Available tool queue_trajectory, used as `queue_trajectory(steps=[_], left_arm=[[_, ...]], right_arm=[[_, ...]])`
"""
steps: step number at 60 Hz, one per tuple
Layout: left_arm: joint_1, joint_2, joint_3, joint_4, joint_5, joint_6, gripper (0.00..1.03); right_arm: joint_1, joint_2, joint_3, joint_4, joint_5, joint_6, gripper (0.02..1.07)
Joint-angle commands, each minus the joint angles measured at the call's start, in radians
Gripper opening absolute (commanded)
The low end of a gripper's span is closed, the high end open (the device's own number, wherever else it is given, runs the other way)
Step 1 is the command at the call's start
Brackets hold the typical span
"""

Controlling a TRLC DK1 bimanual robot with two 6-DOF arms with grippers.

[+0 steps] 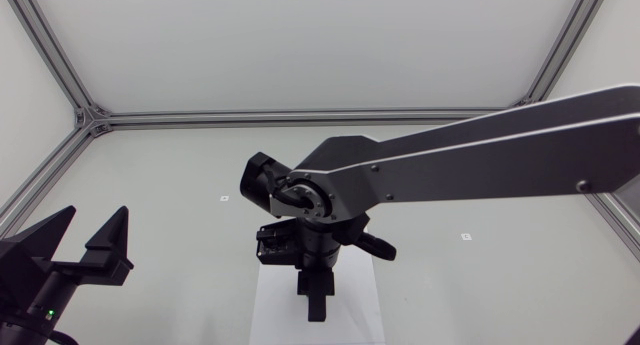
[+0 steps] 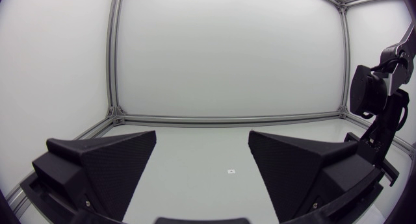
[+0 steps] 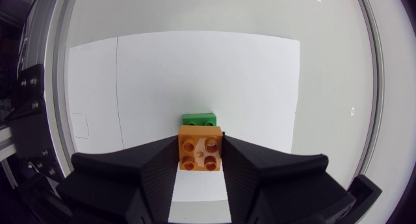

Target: Pick up the orange 2x2 brick with the right arm and stack it on top of the green 2x2 brick in the center

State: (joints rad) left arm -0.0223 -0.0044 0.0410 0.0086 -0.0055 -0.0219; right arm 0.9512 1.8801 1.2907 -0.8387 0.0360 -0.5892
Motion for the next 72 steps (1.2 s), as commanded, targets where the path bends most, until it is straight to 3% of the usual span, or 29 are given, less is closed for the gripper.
queue_trajectory(steps=[1, 72], left_arm=[[0.005, -0.008, -0.041, -0.015, 0.004, 0.013, 0.99], [0.005, -0.008, -0.041, -0.015, 0.004, 0.013, 0.99]], right_arm=[[0.009, 0.025, 0.021, -0.017, 0.010, -0.026, 0.10], [0.023, 0.077, 0.036, -0.017, 0.024, -0.052, 0.10]])
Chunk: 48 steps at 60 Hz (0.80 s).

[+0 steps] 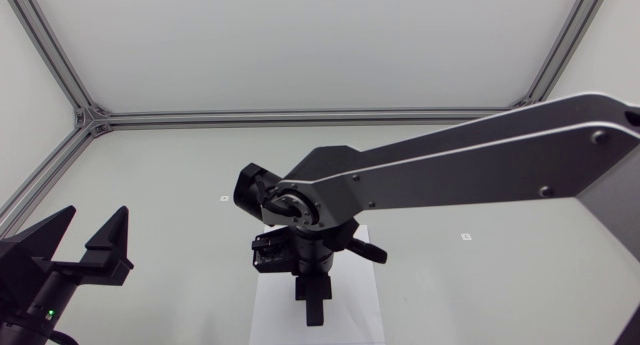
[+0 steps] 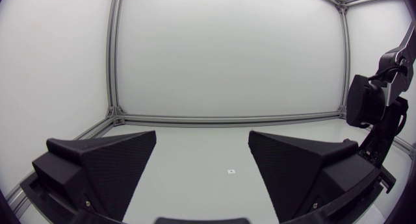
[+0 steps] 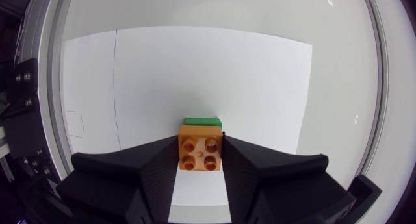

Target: Pick up the orange 2x2 brick with the right arm and stack it on top of the green 2x2 brick in the center

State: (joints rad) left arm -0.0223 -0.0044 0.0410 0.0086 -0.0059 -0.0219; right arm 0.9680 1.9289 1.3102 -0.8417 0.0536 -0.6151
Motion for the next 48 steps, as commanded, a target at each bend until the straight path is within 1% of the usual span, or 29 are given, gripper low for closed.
queue_trajectory(steps=[1, 23, 48], left_arm=[[0.005, -0.008, -0.041, -0.015, 0.004, 0.013, 0.99], [0.005, -0.008, -0.041, -0.015, 0.004, 0.013, 0.99], [0.005, -0.008, -0.041, -0.013, 0.004, 0.013, 0.99]], right_arm=[[0.006, 0.028, 0.017, -0.014, 0.006, -0.026, 0.10], [0.000, 0.061, 0.026, -0.016, 0.012, -0.026, 0.10], [-0.046, 0.151, 0.061, -0.099, 0.011, -0.026, 0.10]])
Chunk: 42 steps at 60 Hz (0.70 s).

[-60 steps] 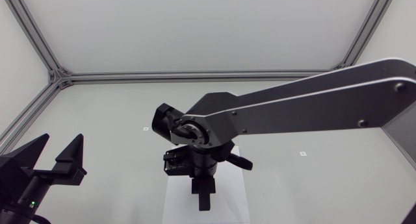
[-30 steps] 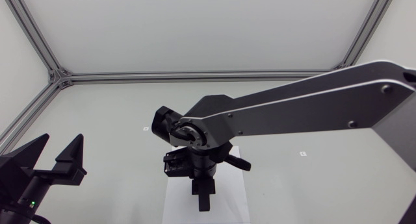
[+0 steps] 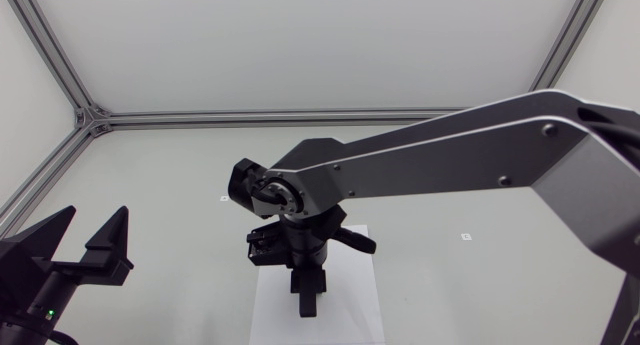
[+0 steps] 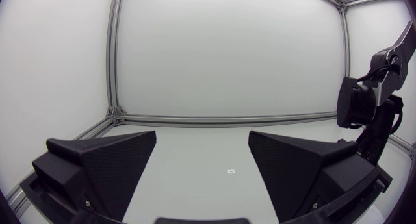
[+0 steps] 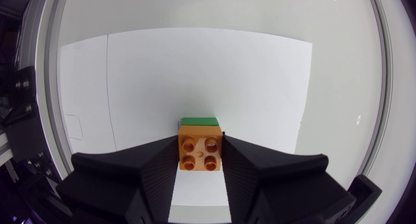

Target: Pick up the orange 2x2 brick with the right arm and stack it on top of the green 2x2 brick in the center

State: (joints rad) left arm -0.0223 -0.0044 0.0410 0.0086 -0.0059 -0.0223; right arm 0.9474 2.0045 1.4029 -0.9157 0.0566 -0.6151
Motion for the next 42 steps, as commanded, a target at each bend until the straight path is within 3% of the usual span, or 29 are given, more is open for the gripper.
queue_trajectory(steps=[1, 16, 26, 42], left_arm=[[0.005, -0.008, -0.041, -0.015, 0.004, 0.013, 0.99], [0.005, -0.008, -0.041, -0.015, 0.004, 0.013, 0.99], [0.005, -0.008, -0.041, -0.015, 0.006, 0.013, 0.99], [0.005, -0.008, -0.041, -0.015, 0.004, 0.013, 0.99]], right_arm=[[-0.029, 0.079, -0.031, -0.023, 0.008, -0.026, 0.10], [-0.041, 0.056, -0.101, 0.031, -0.024, -0.035, 0.10], [-0.015, 0.045, -0.128, 0.072, 0.014, -0.006, 0.09], [-0.006, 0.057, -0.097, 0.040, 0.002, -0.009, 0.09]])
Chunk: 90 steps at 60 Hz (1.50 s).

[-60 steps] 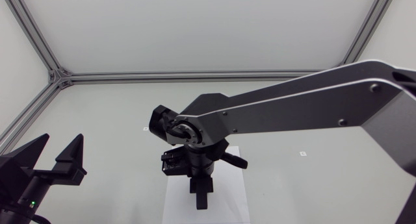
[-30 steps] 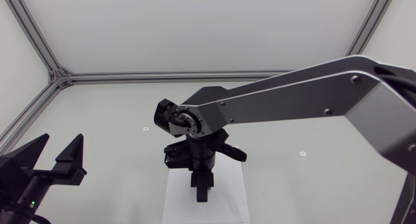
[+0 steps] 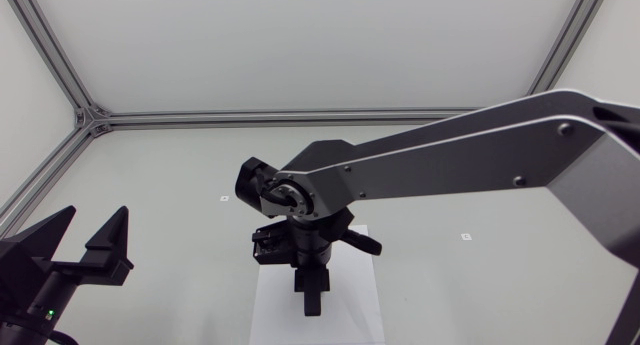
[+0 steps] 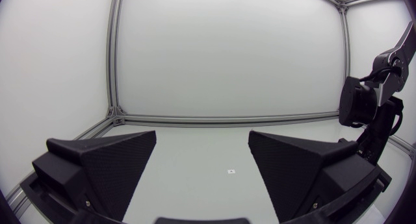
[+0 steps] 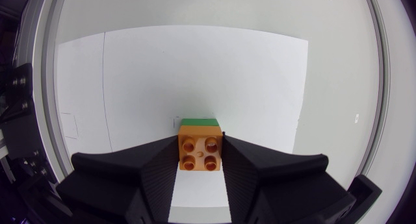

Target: Pick up the orange 2x2 brick with the right arm and stack it on top of the green 2x2 brick in the center

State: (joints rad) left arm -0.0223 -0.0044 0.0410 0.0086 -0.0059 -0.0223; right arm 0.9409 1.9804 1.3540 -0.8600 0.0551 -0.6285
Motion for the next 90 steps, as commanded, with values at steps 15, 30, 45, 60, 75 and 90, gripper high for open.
queue_trajectory(steps=[15, 30, 45, 60, 75, 90], left_arm=[[0.005, -0.008, -0.041, -0.015, 0.004, 0.013, 0.99], [0.005, -0.008, -0.041, -0.013, 0.004, 0.013, 0.99], [0.005, -0.008, -0.041, -0.013, 0.004, 0.013, 0.99], [0.005, -0.008, -0.041, -0.015, 0.004, 0.013, 0.99], [0.005, -0.008, -0.041, -0.015, 0.004, 0.013, 0.99], [0.005, -0.008, -0.041, -0.013, 0.004, 0.013, 0.99]], right_arm=[[-0.016, 0.071, -0.029, -0.051, -0.037, -0.007, 0.09], [-0.039, 0.077, -0.036, -0.048, -0.064, -0.017, 0.09], [-0.017, 0.043, -0.026, -0.062, -0.063, -0.010, 0.09], [0.002, 0.035, -0.004, -0.077, -0.063, 0.009, 0.09], [0.001, 0.051, 0.019, -0.060, -0.060, 0.019, 0.09], [-0.001, 0.054, 0.031, -0.040, -0.060, 0.018, 0.09]])
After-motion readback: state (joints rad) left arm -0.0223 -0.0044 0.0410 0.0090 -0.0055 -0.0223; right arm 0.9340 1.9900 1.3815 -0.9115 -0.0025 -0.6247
